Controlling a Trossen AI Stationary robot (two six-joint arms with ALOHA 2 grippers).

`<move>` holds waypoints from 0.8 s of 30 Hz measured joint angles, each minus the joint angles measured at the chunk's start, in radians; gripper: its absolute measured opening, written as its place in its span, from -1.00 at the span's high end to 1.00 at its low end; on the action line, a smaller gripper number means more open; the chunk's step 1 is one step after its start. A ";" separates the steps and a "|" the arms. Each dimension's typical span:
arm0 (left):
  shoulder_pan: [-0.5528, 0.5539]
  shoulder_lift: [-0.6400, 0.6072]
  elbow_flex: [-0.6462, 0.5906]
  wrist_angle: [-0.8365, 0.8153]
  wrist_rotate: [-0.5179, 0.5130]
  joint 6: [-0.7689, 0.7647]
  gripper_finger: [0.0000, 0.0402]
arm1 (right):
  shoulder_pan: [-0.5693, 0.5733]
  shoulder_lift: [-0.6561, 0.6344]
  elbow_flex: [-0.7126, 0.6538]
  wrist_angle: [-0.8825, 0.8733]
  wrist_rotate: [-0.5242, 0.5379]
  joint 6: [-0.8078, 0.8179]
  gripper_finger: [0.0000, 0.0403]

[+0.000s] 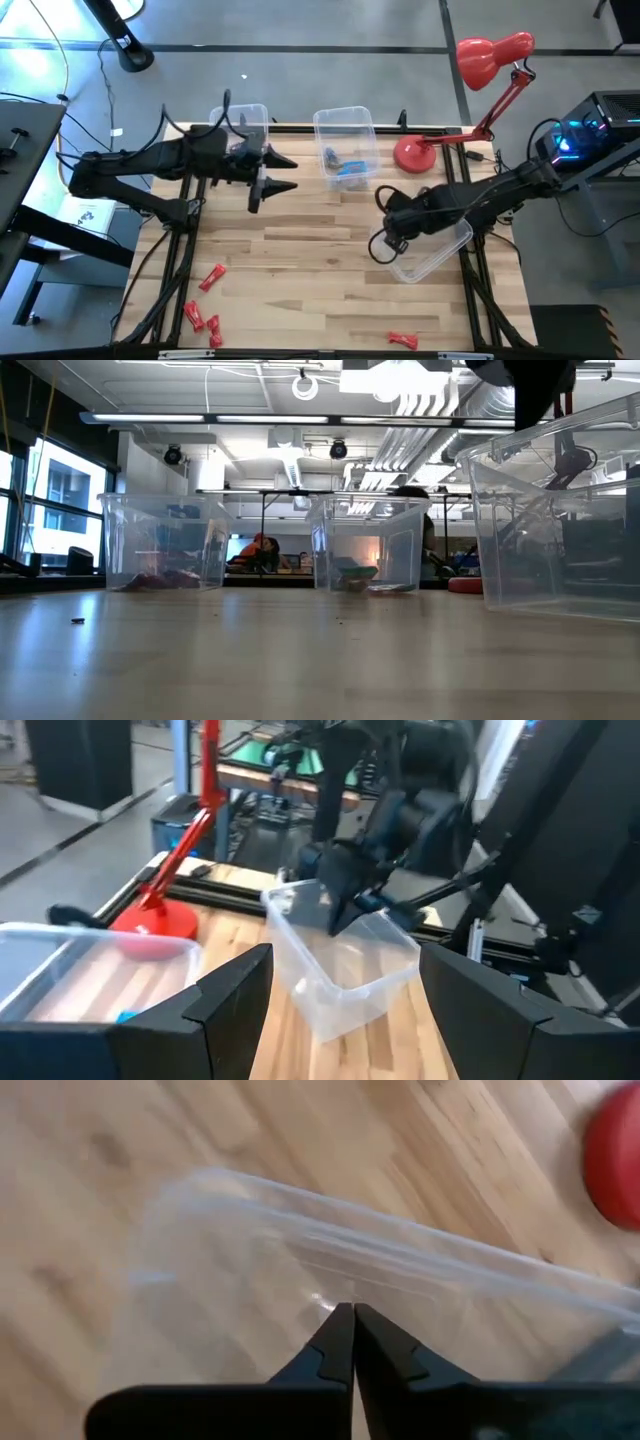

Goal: Sort candy
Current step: Adjust the transparent bins

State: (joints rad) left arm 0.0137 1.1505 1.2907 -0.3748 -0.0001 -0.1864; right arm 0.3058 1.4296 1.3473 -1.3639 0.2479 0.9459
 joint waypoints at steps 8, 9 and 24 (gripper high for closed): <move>0.075 0.154 0.000 0.115 0.063 0.058 -0.23 | -0.097 0.002 -0.190 0.032 0.014 -0.022 1.00; 0.090 0.185 0.000 0.134 0.060 0.058 -0.23 | -0.110 0.002 -0.198 0.043 0.014 -0.042 1.00; 0.350 0.630 0.000 0.192 -0.026 -0.098 0.15 | -0.227 -0.161 -0.202 0.118 0.117 -0.111 1.00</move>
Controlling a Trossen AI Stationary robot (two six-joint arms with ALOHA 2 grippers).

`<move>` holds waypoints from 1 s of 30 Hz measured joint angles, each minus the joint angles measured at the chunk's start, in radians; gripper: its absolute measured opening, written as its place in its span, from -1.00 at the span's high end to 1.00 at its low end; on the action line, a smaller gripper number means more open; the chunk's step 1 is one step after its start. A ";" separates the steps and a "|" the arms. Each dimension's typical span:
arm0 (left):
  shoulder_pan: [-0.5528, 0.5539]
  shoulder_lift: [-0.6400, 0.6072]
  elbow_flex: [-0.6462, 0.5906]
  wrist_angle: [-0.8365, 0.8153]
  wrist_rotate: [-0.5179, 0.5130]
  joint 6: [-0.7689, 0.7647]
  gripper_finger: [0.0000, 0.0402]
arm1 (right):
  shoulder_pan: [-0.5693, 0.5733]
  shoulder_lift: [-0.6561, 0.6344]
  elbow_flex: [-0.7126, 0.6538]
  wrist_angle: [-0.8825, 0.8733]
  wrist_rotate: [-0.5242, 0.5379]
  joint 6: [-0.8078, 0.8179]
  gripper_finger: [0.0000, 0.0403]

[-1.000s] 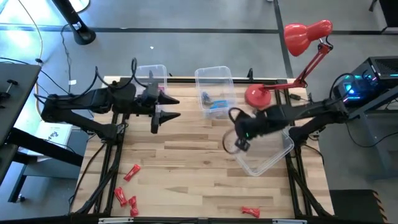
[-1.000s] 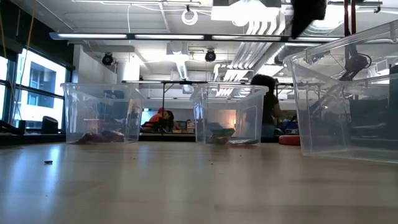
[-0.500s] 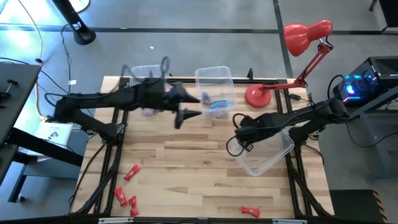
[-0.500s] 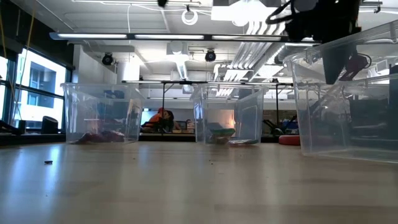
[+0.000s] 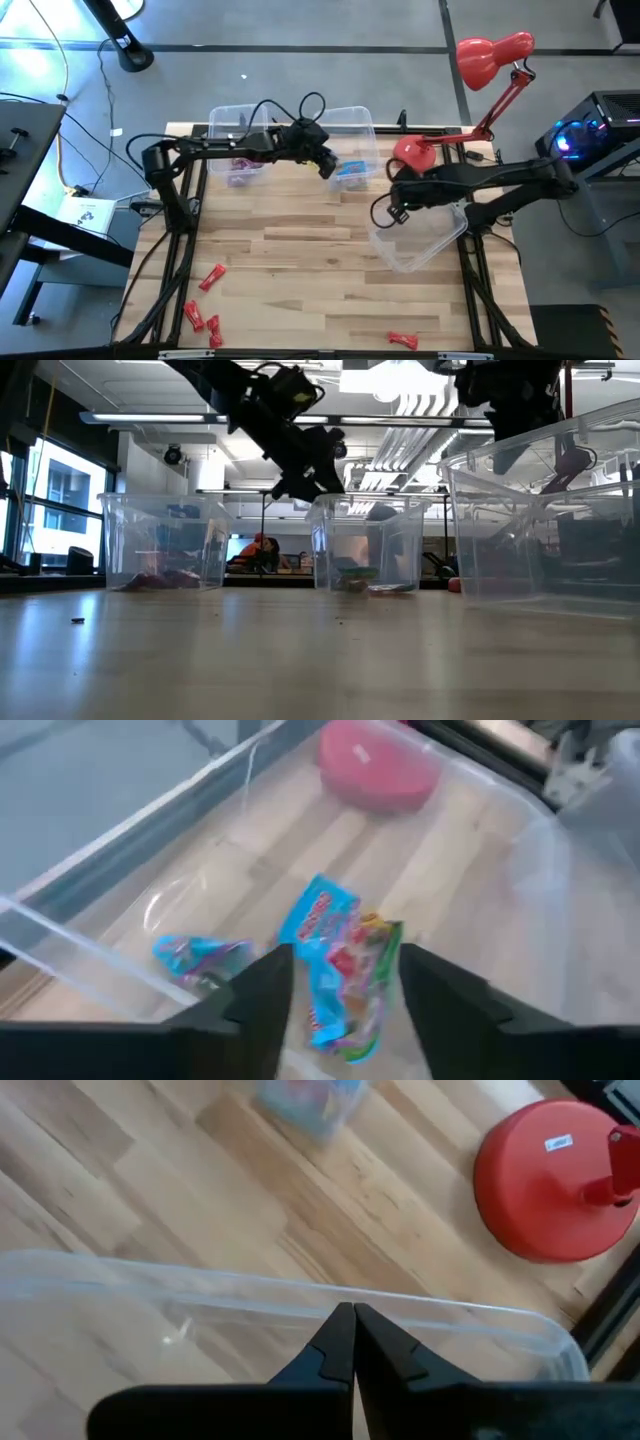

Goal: Sort candy
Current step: Adjust the transparent bins

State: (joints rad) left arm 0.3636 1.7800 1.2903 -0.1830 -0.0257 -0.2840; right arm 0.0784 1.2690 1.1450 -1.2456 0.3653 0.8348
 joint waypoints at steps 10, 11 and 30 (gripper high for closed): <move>0.004 -0.034 0.002 -0.114 -0.015 0.055 0.94 | 0.000 -0.066 0.000 0.010 0.020 0.013 1.00; 0.004 -0.039 0.003 -0.140 -0.021 0.064 0.93 | 0.000 -0.066 0.000 0.010 0.020 0.013 1.00; 0.007 -0.228 0.001 -0.474 -0.095 0.166 1.00 | 0.000 -0.066 0.000 0.016 0.025 0.001 1.00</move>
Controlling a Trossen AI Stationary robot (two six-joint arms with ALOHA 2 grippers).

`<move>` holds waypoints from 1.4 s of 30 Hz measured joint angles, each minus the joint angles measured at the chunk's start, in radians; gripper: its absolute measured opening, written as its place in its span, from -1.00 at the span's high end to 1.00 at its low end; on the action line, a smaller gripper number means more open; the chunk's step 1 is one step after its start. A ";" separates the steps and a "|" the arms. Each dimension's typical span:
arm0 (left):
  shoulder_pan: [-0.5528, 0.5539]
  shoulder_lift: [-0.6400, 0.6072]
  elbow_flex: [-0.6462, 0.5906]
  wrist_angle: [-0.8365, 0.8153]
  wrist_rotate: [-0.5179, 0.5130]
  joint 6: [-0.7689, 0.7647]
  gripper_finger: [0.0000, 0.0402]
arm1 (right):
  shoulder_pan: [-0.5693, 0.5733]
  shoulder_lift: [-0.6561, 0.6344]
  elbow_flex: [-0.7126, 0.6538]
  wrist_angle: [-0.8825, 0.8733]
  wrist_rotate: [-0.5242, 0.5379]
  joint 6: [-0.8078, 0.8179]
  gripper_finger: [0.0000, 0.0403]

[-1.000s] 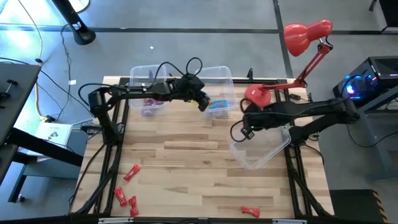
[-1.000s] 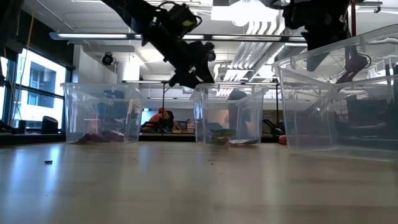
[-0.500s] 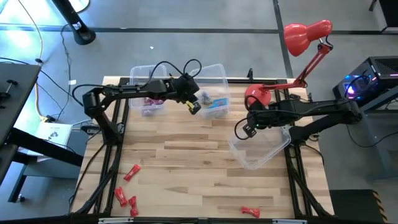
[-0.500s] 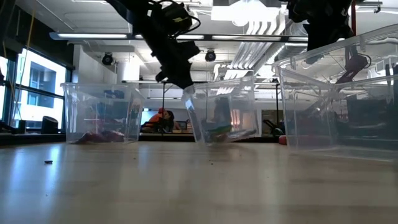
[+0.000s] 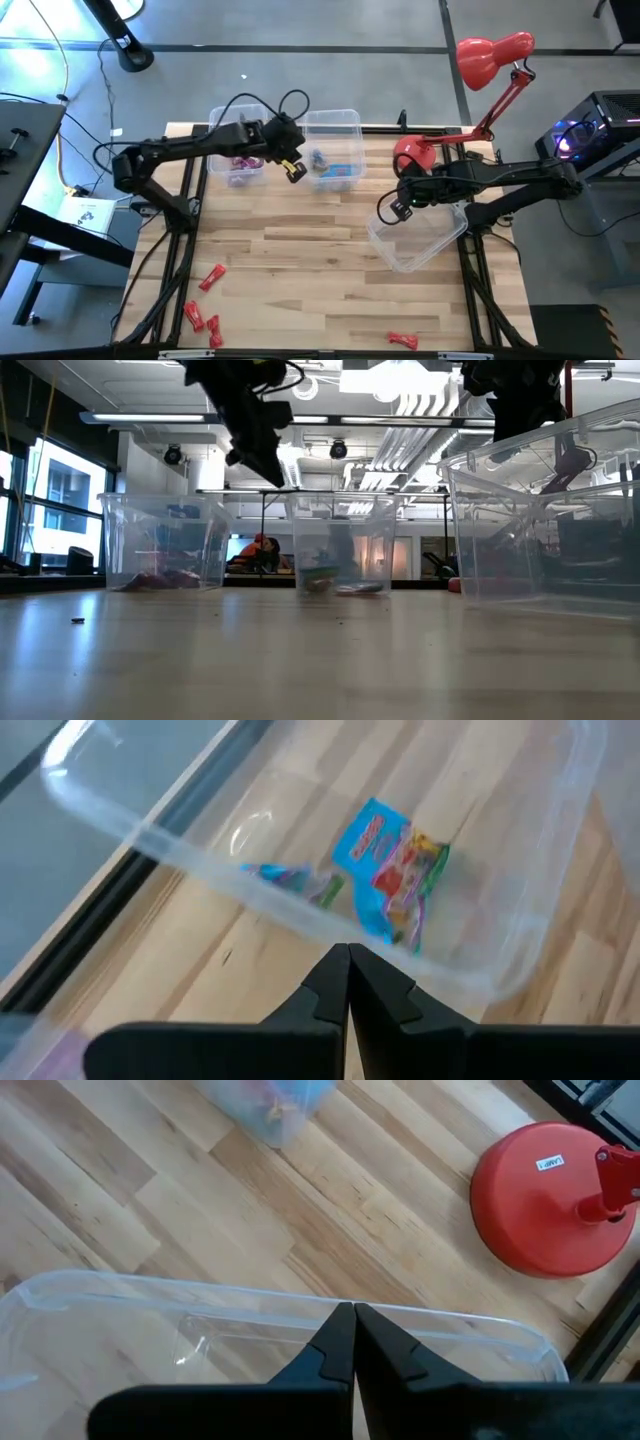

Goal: Sort candy
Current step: Adjust the transparent bins

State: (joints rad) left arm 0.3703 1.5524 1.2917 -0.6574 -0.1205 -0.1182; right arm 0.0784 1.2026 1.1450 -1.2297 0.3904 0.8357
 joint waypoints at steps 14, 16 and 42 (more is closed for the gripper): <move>0.028 -0.144 0.001 0.101 0.057 -0.019 1.00 | -0.014 0.000 -0.071 -0.091 -0.159 0.044 1.00; 0.041 -0.133 0.001 0.150 0.072 -0.030 1.00 | -0.037 0.001 -0.116 -0.061 -0.159 0.048 1.00; 0.029 0.163 0.001 0.247 0.214 -0.089 1.00 | -0.396 0.017 -0.239 0.732 -0.075 -0.280 1.00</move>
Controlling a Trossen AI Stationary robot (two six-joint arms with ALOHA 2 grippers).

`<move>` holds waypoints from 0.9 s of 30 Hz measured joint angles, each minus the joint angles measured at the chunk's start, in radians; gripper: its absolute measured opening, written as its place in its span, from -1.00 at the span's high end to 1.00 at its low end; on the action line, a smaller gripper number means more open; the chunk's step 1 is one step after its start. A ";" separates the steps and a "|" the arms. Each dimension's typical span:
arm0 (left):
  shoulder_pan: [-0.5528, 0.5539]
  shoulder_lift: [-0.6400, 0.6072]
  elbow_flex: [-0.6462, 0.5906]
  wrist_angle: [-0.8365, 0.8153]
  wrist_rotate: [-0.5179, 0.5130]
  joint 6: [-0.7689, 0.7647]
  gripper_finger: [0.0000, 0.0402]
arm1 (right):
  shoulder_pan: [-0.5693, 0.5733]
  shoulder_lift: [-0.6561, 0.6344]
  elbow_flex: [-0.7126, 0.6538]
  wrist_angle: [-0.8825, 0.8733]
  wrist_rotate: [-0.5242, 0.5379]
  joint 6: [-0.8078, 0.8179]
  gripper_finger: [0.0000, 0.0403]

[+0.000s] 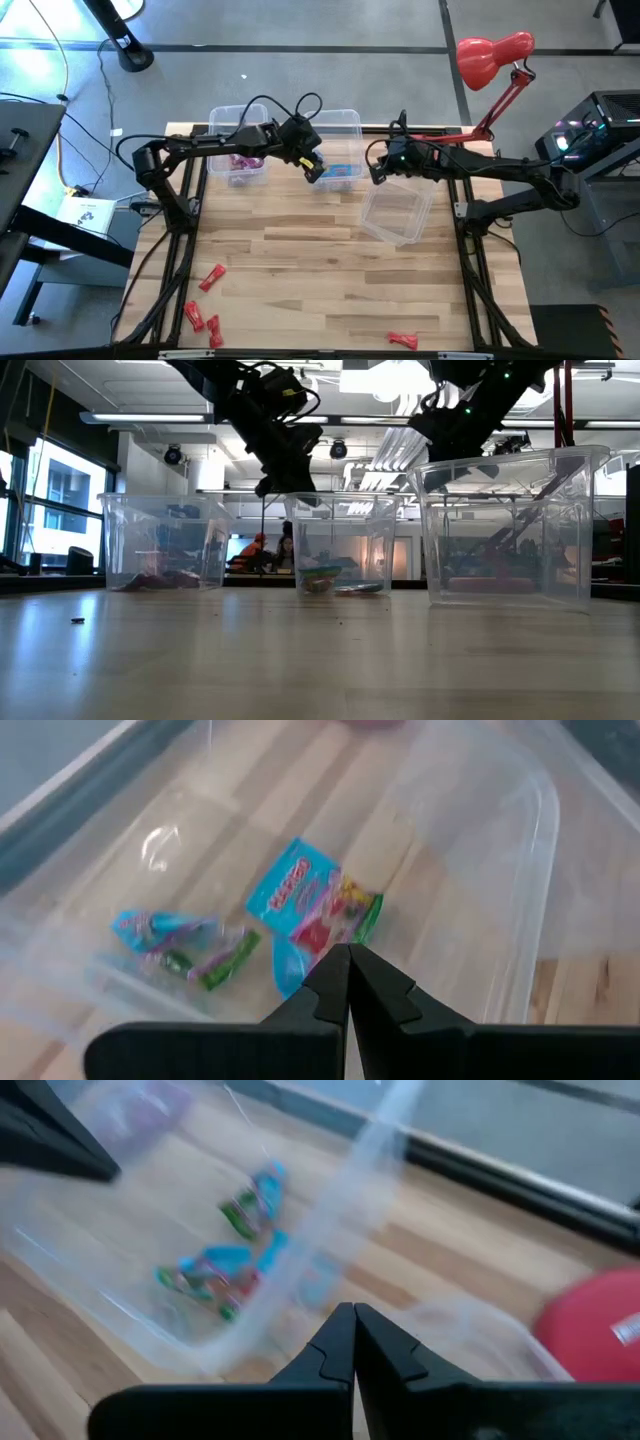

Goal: Sort candy
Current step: Adjust the transparent bins

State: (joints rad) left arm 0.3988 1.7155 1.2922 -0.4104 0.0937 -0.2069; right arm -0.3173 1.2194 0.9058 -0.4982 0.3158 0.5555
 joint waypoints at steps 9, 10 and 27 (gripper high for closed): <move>0.000 -0.042 0.000 -0.223 -0.002 0.067 1.00 | -0.004 0.038 0.000 0.118 -0.070 -0.041 1.00; 0.000 -0.047 0.000 -0.247 -0.003 0.074 1.00 | -0.004 0.045 0.000 0.119 -0.081 -0.040 1.00; 0.023 -0.237 0.000 -0.373 -0.065 0.077 1.00 | -0.003 0.029 0.153 -0.129 -0.117 -0.079 1.00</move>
State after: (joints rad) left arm 0.4222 1.4788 1.2922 -0.7830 0.0287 -0.1297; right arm -0.3202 1.2488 1.0585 -0.6276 0.1988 0.4769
